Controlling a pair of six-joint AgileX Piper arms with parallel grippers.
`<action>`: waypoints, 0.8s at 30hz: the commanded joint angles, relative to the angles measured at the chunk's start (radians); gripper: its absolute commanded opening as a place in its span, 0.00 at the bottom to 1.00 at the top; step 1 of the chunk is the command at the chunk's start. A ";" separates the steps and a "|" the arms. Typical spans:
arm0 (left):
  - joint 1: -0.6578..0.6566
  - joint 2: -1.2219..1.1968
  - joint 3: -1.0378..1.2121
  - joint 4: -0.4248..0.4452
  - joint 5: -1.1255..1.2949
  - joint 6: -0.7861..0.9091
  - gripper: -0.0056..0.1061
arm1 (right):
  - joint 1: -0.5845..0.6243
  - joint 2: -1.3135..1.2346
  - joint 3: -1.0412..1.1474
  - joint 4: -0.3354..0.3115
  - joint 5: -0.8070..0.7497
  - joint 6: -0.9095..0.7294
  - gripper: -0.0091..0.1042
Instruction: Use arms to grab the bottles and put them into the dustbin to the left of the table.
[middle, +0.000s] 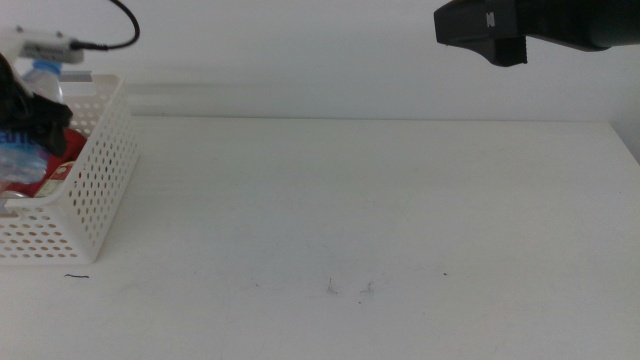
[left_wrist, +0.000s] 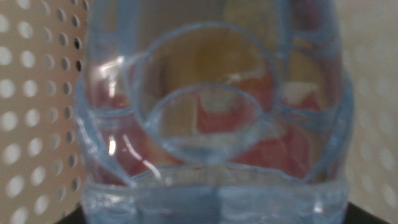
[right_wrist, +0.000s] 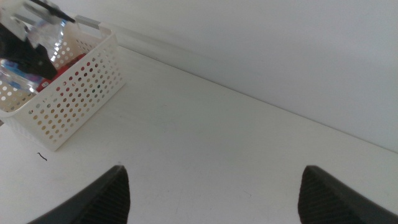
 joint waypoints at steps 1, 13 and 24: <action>0.002 0.012 -0.012 -0.004 -0.038 0.000 0.17 | -0.008 -0.007 0.002 -0.002 -0.006 -0.006 0.84; -0.001 0.021 -0.006 -0.004 -0.010 -0.040 0.89 | -0.008 -0.007 0.002 -0.002 -0.006 -0.006 0.84; -0.199 -0.305 0.144 -0.028 -0.006 -0.109 0.89 | -0.008 -0.007 0.002 -0.002 -0.006 -0.006 0.84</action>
